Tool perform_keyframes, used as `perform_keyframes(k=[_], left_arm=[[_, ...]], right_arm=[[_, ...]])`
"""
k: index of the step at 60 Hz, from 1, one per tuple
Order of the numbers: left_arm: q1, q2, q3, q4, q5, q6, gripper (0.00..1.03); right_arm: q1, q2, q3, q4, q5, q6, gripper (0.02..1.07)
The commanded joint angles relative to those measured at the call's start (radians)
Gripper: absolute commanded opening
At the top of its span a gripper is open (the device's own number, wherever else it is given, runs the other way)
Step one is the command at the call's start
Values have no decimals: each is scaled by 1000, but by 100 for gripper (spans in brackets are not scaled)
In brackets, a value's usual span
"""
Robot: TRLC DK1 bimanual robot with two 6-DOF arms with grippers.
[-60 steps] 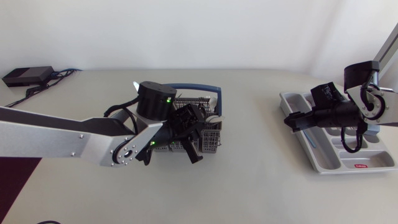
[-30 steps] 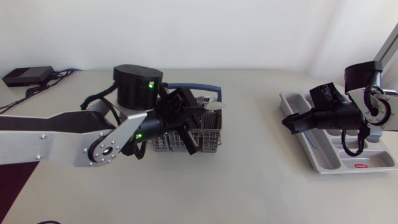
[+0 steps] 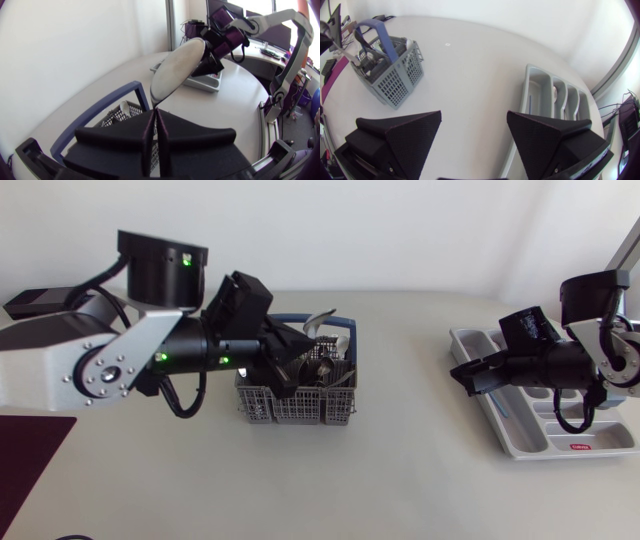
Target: Sort the cutlery from the basket into the organizer compartments.
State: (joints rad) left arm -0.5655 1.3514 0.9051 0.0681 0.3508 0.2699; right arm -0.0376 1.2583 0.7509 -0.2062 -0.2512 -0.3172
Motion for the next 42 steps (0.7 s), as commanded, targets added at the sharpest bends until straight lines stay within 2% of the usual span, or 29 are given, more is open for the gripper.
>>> perform_keyframes(k=[1, 16, 34, 42], left_arm=[[12, -38, 75, -19, 34, -90, 3], [26, -21, 163, -76, 93, -271, 3], [10, 123, 270, -108, 160, -442, 3], [6, 167, 314, -120, 200, -506, 3]], right_arm=[[36, -71, -33, -22, -28, 15, 96], [235, -272, 16, -125, -36, 79, 96], [424, -250, 130, -111, -23, 171, 92], [507, -208, 156, -71, 43, 193, 87]])
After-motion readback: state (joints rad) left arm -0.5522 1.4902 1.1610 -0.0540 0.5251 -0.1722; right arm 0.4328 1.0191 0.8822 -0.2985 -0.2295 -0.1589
